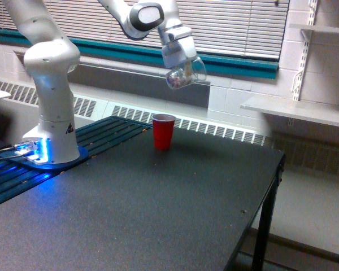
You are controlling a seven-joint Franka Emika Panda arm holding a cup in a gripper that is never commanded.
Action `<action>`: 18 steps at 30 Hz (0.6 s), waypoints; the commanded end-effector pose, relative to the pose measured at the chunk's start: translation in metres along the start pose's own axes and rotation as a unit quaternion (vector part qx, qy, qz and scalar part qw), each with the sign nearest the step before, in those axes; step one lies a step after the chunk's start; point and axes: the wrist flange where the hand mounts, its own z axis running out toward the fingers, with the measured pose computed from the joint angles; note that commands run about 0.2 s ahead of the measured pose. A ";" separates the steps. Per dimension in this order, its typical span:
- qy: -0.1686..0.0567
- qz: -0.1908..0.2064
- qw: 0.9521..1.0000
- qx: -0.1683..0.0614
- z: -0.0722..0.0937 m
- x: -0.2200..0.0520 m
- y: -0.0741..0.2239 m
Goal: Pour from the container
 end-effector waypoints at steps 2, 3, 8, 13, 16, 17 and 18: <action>-0.018 0.008 1.000 -0.005 0.003 -0.022 -0.005; -0.022 0.008 1.000 -0.006 0.004 -0.026 -0.005; -0.036 0.012 0.999 -0.010 0.008 -0.040 -0.007; -0.053 0.014 0.998 -0.016 0.012 -0.056 -0.006; -0.063 0.017 0.998 -0.019 0.015 -0.066 -0.007; -0.066 0.018 0.997 -0.020 0.016 -0.069 -0.007; -0.069 0.019 0.997 -0.021 0.016 -0.072 -0.007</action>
